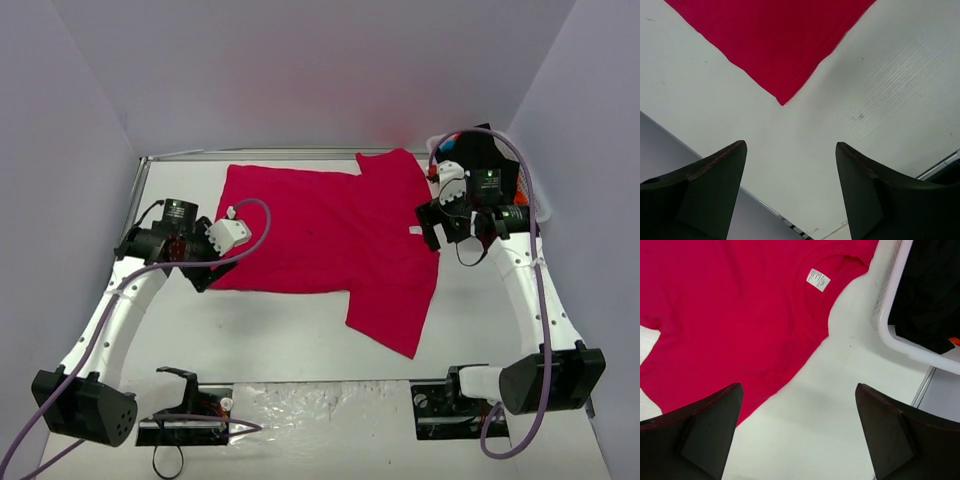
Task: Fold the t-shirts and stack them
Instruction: Flatten out the tshirt, then grap the side of the flattened tshirt closest away from the robot with both arms
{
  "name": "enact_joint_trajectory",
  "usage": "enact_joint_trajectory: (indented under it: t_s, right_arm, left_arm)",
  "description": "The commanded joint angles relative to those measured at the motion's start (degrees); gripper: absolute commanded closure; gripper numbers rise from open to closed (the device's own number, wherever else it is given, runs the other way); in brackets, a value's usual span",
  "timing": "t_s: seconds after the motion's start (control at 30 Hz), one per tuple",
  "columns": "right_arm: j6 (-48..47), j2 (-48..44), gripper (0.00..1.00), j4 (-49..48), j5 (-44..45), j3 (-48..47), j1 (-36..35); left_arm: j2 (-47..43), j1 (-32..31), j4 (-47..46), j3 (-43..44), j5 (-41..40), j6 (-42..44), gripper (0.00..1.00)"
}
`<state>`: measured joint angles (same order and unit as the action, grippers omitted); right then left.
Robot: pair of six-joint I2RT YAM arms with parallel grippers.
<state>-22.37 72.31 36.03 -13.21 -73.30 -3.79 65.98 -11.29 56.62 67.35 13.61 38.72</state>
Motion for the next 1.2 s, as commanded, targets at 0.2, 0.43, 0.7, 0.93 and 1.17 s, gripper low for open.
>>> enact_joint_trajectory:
  t_s: [0.2, 0.43, 0.7, 0.93, 1.17]
  right_arm:
    - [0.1, 7.0, 0.14, -4.6, -0.6, 6.5, -0.9]
    - [-0.1, 9.5, 0.15, -7.9, -0.2, 11.3, -3.3]
    - [-0.7, 10.6, 0.13, -11.0, 0.2, 14.8, -3.9]
    - [0.0, 10.9, 0.12, -12.6, 0.5, 16.4, -3.0]
    - [0.0, 11.6, 0.11, -12.9, 0.8, 16.9, -2.5]
  left_arm:
    - [3.1, -0.6, -5.6, -3.5, 4.1, -0.5, 0.30]
    - [5.5, -3.6, -13.5, -9.3, -2.3, -0.1, 0.32]
    - [6.7, -9.2, -23.3, -16.1, -15.6, 2.9, 0.34]
    - [9.7, -8.8, -33.9, -22.2, -22.2, 8.0, 0.35]
    - [13.6, -7.0, -35.4, -22.9, -21.4, 9.2, 0.37]
